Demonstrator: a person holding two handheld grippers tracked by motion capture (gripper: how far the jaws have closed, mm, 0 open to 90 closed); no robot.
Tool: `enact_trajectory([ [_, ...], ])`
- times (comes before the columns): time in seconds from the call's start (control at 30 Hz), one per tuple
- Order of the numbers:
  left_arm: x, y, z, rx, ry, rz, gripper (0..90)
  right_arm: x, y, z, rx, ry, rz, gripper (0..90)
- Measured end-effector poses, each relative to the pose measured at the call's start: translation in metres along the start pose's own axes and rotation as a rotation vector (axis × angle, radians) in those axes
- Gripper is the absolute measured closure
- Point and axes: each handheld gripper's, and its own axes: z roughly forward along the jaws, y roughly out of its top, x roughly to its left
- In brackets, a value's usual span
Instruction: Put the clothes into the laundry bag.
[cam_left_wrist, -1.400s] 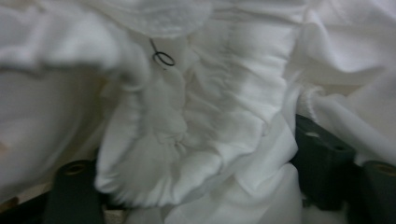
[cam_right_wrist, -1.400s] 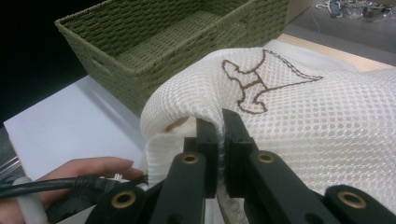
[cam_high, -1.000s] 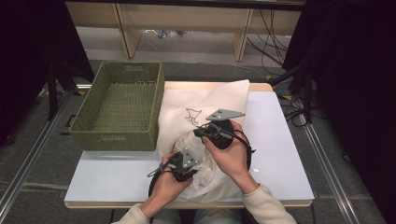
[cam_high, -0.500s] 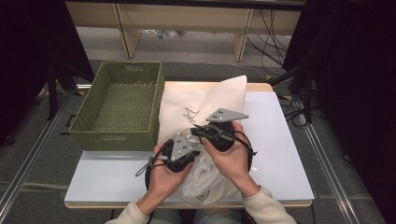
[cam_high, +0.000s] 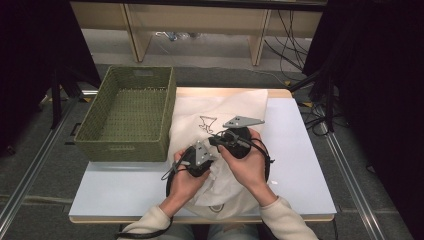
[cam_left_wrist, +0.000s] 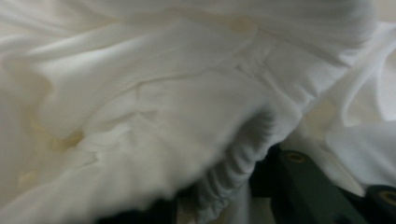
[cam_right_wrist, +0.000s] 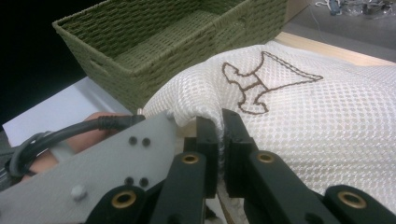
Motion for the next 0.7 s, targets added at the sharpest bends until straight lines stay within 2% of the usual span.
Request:
enact_trajectory([
  [0.03,-0.003,0.000,0.000,-0.034,-0.007,-0.047,63.0,-0.001,0.000,0.000,-0.004,0.008,-0.012,87.8],
  [0.07,-0.004,0.000,-0.001,-0.035,-0.019,-0.050,59.1,-0.001,0.001,-0.001,0.001,0.007,0.007,87.8],
  [0.1,-0.004,0.000,-0.003,-0.031,-0.036,-0.061,54.5,-0.002,0.001,-0.002,-0.004,0.003,-0.013,87.8],
  [0.2,-0.005,0.000,-0.014,-0.020,-0.085,-0.063,42.4,-0.002,0.001,-0.002,0.005,0.002,-0.007,87.8],
  [0.23,-0.001,0.000,-0.020,0.012,-0.111,-0.023,39.4,-0.002,0.001,-0.002,0.001,0.006,-0.016,87.8],
  [0.27,-0.001,0.001,-0.025,0.013,-0.131,-0.034,37.0,-0.001,0.001,-0.002,0.000,0.006,-0.011,87.8],
  [0.3,-0.001,0.001,-0.030,0.009,-0.130,-0.041,34.8,-0.002,0.001,-0.002,-0.001,0.002,-0.017,87.8],
  [0.33,0.000,0.001,-0.035,0.004,-0.130,-0.036,33.5,-0.002,0.001,-0.002,-0.002,0.001,-0.019,87.8],
  [0.37,0.000,0.001,-0.041,-0.006,-0.132,-0.048,32.5,0.000,0.001,-0.003,0.003,-0.003,0.014,87.8],
  [0.4,0.000,0.001,-0.046,-0.027,-0.135,-0.067,30.9,-0.001,0.001,-0.002,0.000,-0.002,0.006,87.8],
  [0.43,0.001,0.002,-0.052,-0.027,-0.139,-0.070,29.9,-0.003,0.001,-0.003,-0.004,-0.007,-0.013,87.8],
  [0.57,0.006,0.000,-0.073,-0.042,-0.162,-0.070,27.8,-0.001,0.001,-0.003,0.003,-0.003,0.006,87.8],
  [0.63,0.005,-0.002,-0.081,-0.028,-0.168,-0.069,26.0,-0.002,0.001,-0.003,0.003,-0.004,0.003,87.8],
  [0.67,0.006,-0.004,-0.084,-0.001,-0.178,-0.036,24.7,-0.001,0.001,-0.003,0.003,-0.003,0.006,87.8],
  [0.7,0.004,-0.006,-0.085,0.019,-0.194,-0.034,23.5,-0.001,0.001,-0.003,0.003,-0.006,0.001,87.8],
])
